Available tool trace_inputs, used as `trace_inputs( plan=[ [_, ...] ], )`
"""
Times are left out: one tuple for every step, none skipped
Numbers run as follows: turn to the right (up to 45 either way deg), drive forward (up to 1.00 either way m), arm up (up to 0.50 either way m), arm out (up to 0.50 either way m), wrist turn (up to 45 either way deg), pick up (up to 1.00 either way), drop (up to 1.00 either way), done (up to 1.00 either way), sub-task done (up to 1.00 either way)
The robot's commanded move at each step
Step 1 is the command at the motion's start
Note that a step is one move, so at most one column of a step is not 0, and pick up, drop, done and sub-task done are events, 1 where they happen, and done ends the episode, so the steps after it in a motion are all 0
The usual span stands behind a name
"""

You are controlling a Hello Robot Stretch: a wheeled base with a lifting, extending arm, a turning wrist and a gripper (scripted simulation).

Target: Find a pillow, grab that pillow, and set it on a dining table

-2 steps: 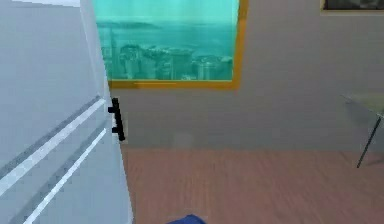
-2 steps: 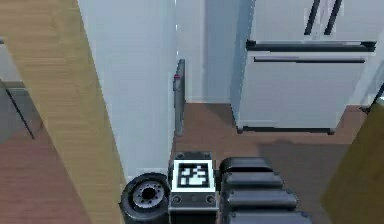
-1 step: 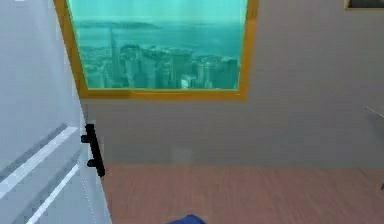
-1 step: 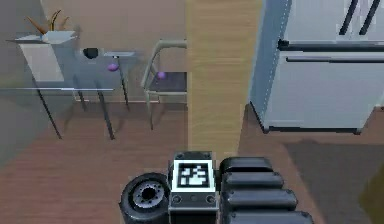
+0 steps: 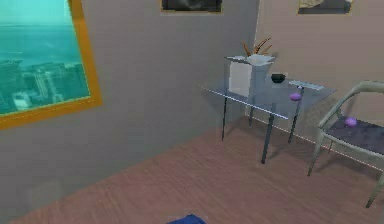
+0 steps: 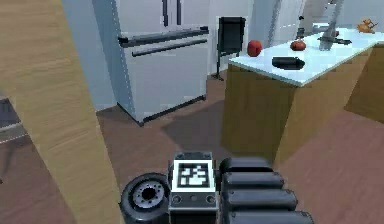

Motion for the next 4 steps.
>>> trace_inputs(
  plan=[
    [3.0,0.0,0.0,0.0,0.0,0.0,0.0,0.0,0.0],
    [0.0,1.0,0.0,0.0,0.0,0.0,0.0,0.0,0.0],
    [0.0,0.65,0.0,0.0,0.0,0.0,0.0,0.0,0.0],
    [-45.0,0.0,0.0,0.0,0.0,0.0,0.0,0.0,0.0]
  ],
)
